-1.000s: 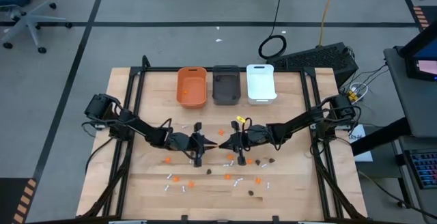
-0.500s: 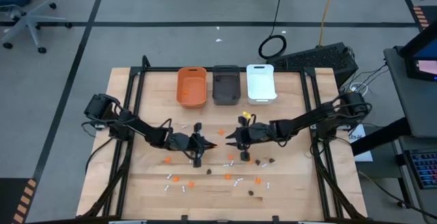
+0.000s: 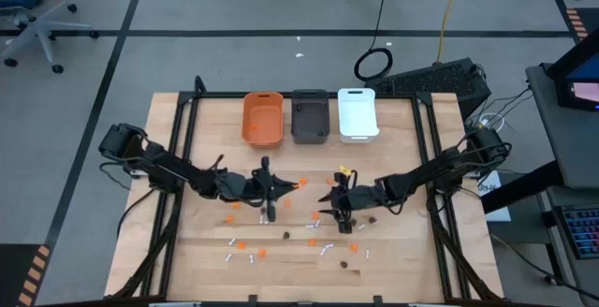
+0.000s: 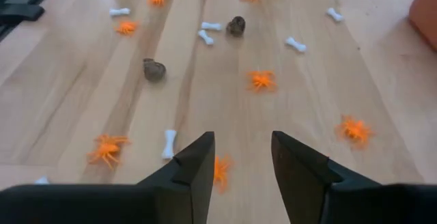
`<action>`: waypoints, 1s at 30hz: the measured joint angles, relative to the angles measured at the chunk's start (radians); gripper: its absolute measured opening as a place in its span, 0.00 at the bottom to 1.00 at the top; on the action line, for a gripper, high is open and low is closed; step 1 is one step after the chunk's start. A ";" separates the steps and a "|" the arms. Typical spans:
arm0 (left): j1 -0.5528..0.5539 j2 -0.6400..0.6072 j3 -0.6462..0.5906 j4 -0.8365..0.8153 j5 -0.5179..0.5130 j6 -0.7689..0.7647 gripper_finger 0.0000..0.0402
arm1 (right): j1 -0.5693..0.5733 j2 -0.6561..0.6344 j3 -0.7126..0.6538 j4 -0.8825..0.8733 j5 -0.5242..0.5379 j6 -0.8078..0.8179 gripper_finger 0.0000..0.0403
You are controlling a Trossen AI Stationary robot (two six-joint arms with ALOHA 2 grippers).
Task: Sort Halloween decoration
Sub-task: Put the orange spider toy into the orange bin
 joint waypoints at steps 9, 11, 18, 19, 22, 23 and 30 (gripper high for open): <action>0.033 -0.046 0.030 0.036 -0.088 -0.047 0.00 | 0.060 0.102 -0.013 0.153 0.046 -0.028 0.32; 0.042 -0.050 0.031 0.041 -0.088 -0.053 0.00 | 0.063 0.129 -0.012 0.196 0.043 -0.030 0.32; 0.062 -0.052 0.030 0.074 -0.088 -0.064 0.00 | 0.065 0.155 -0.012 0.230 0.042 -0.041 0.32; 0.065 -0.052 0.030 0.075 -0.088 -0.077 0.00 | 0.065 0.155 -0.012 0.232 0.042 -0.044 0.32; 0.074 -0.052 0.030 0.077 -0.088 -0.105 0.00 | 0.065 0.155 -0.012 0.238 0.042 -0.045 0.32; 0.074 -0.052 0.030 0.084 -0.088 -0.106 0.00 | 0.066 0.155 -0.012 0.238 0.041 -0.046 0.32; 0.073 -0.052 0.030 0.129 -0.086 -0.106 0.00 | 0.066 0.155 -0.012 0.236 0.038 -0.048 0.32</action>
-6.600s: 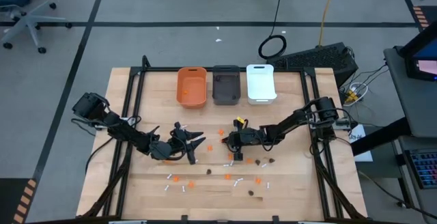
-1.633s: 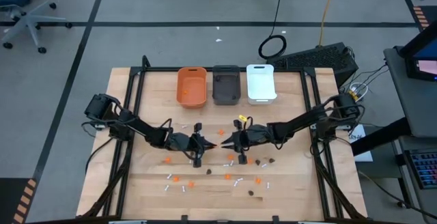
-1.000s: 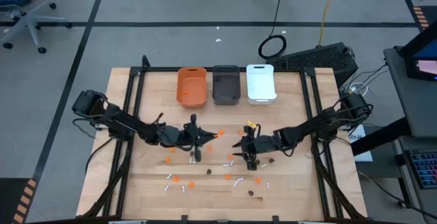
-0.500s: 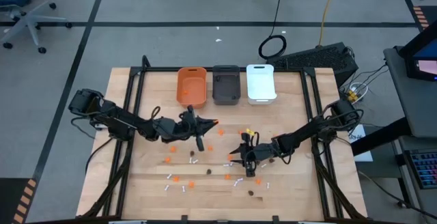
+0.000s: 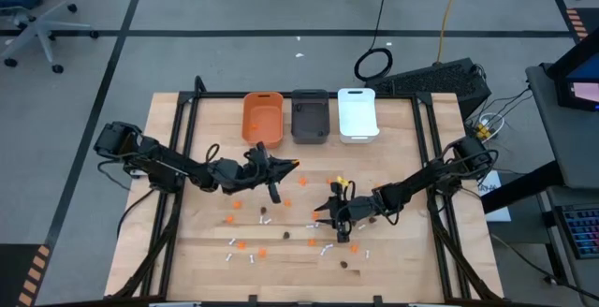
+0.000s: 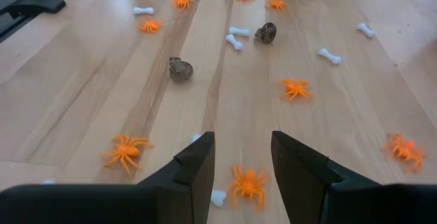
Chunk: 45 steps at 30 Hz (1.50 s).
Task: Sort Halloween decoration
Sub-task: Put the orange spider toy into the orange bin
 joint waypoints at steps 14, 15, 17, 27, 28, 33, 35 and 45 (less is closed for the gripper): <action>0.000 0.000 0.000 0.000 0.001 0.159 0.00 | 0.000 0.000 0.000 0.000 -0.001 0.000 0.32; 0.000 0.000 0.000 0.000 0.001 0.194 0.00 | 0.000 0.000 0.000 0.000 -0.001 0.000 0.32; 0.000 0.000 0.000 0.000 0.001 0.259 0.00 | 0.000 0.000 0.000 0.000 -0.001 0.000 0.32; 0.000 0.001 0.000 -0.001 0.001 0.554 0.00 | 0.000 0.000 0.000 0.000 -0.001 0.000 0.32; 0.000 0.001 0.000 -0.001 0.001 0.571 0.00 | 0.000 0.000 0.000 0.000 -0.001 0.000 0.32; 0.000 0.001 0.000 -0.001 0.001 0.657 0.00 | 0.000 0.000 0.000 0.000 -0.001 0.000 0.32; 0.000 0.001 0.000 -0.001 0.001 0.687 0.00 | 0.000 0.000 0.000 0.000 -0.001 -0.001 0.32; 0.000 0.002 0.000 0.013 0.000 0.649 0.00 | 0.000 0.000 0.000 0.000 -0.002 -0.004 0.32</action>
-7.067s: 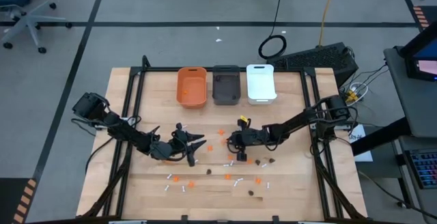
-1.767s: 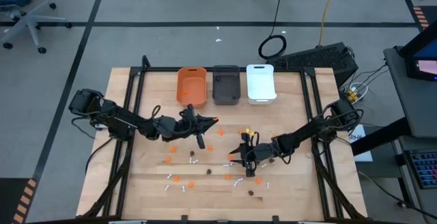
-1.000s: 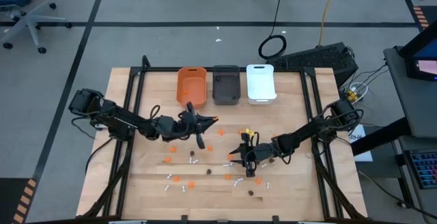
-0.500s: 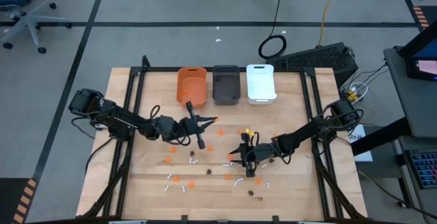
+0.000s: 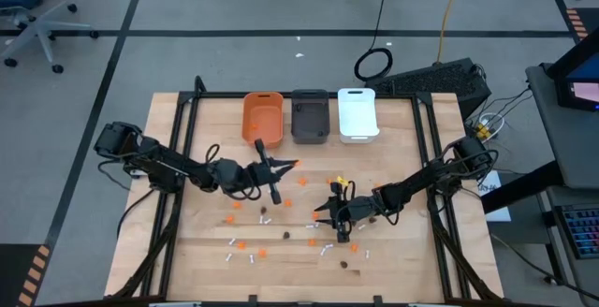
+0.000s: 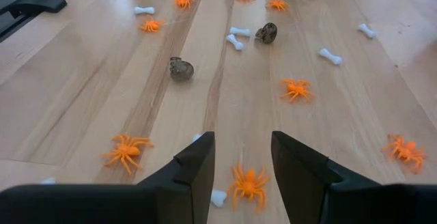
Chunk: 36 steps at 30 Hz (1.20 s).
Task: Sort Halloween decoration
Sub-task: Put the orange spider toy into the orange bin
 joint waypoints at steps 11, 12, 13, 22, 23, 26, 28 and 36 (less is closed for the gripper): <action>0.082 -0.122 0.066 -0.237 -0.231 -0.158 0.00 | 0.000 0.000 0.000 -0.009 0.000 -0.003 0.32; 0.107 -0.144 0.072 -0.287 -0.232 -0.189 0.00 | 0.000 0.000 0.000 -0.010 0.000 -0.003 0.32; 0.135 -0.163 0.079 -0.339 -0.232 -0.224 0.00 | 0.000 0.000 0.000 -0.011 0.000 -0.004 0.32; 0.457 -0.270 0.112 -0.817 -0.048 -0.499 0.00 | 0.000 0.000 0.000 -0.009 0.000 -0.012 0.32; 0.489 -0.267 0.112 -0.857 -0.020 -0.519 0.00 | 0.000 0.000 0.000 -0.008 0.000 -0.012 0.32; 0.567 -0.234 0.113 -0.934 0.033 -0.591 0.00 | 0.000 0.000 0.000 -0.009 0.000 -0.012 0.32; 0.603 -0.206 0.112 -0.972 0.070 -0.644 0.00 | 0.000 0.000 0.000 -0.008 0.000 -0.012 0.32; 0.629 -0.114 0.112 -0.987 0.137 -0.720 0.00 | 0.000 0.000 0.000 -0.008 0.001 -0.008 0.32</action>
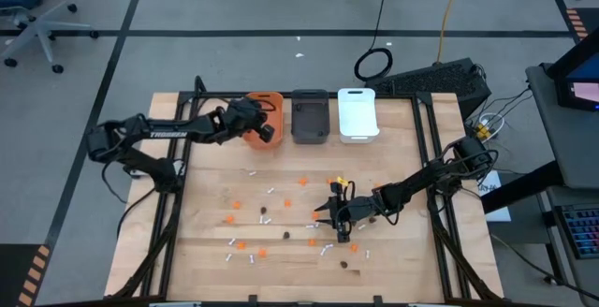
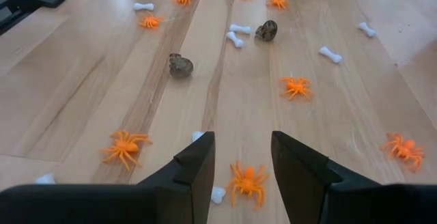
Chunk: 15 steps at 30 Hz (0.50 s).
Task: Sort Halloween decoration
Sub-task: Put the orange spider toy into the orange bin
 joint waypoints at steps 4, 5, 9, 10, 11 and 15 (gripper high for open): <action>0.001 0.020 0.000 -0.012 -0.001 -0.060 0.00 | 0.000 0.000 0.000 0.000 0.001 0.000 0.32; 0.002 0.024 0.000 -0.016 0.000 -0.069 0.00 | 0.000 0.000 0.000 0.000 0.001 0.000 0.32; 0.005 0.026 0.000 -0.076 -0.001 -0.099 0.04 | 0.000 0.000 0.000 0.000 0.002 0.007 0.32; 0.005 0.026 0.000 -0.086 -0.005 -0.111 0.05 | 0.000 0.000 0.000 -0.001 0.002 0.008 0.32; 0.005 0.026 0.000 -0.093 -0.009 -0.123 0.07 | 0.000 0.000 0.000 -0.002 0.002 0.010 0.32; 0.005 0.017 0.000 -0.093 -0.009 -0.134 0.16 | 0.000 0.000 0.000 -0.008 0.008 0.044 0.32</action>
